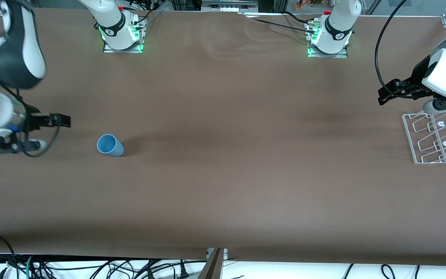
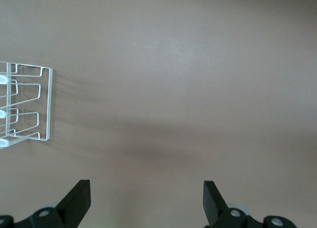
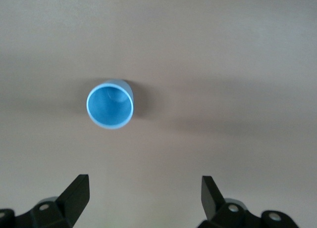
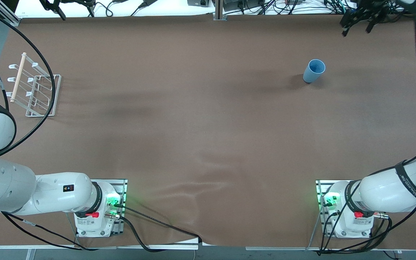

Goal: Transfer cup to left arm and place on rack
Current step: 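Lower the right gripper around the blue cup and close it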

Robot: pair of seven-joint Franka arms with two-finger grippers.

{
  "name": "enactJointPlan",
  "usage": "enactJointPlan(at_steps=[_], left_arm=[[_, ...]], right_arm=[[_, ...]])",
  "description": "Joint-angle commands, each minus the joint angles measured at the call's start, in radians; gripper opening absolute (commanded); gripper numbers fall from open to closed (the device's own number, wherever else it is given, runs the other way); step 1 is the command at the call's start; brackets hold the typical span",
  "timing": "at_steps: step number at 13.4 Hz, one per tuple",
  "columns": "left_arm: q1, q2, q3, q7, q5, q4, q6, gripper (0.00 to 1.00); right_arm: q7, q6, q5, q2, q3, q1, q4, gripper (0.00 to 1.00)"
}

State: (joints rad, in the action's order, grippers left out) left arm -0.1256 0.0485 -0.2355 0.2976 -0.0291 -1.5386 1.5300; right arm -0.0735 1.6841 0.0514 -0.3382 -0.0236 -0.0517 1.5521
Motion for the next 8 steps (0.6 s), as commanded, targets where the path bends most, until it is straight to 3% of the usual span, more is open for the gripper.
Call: enactJointPlan(at_steps=[1, 8], left_arm=[[0.004, -0.019, -0.002, -0.002, 0.012, -0.009, -0.008, 1.00], [0.009, -0.024, -0.024, -0.002, 0.017, -0.005, -0.014, 1.00]], right_arm=[[0.001, 0.177, -0.036, -0.047, 0.014, 0.016, 0.112, 1.00], [0.008, 0.426, -0.041, -0.105, 0.019, 0.015, 0.265, 1.00]])
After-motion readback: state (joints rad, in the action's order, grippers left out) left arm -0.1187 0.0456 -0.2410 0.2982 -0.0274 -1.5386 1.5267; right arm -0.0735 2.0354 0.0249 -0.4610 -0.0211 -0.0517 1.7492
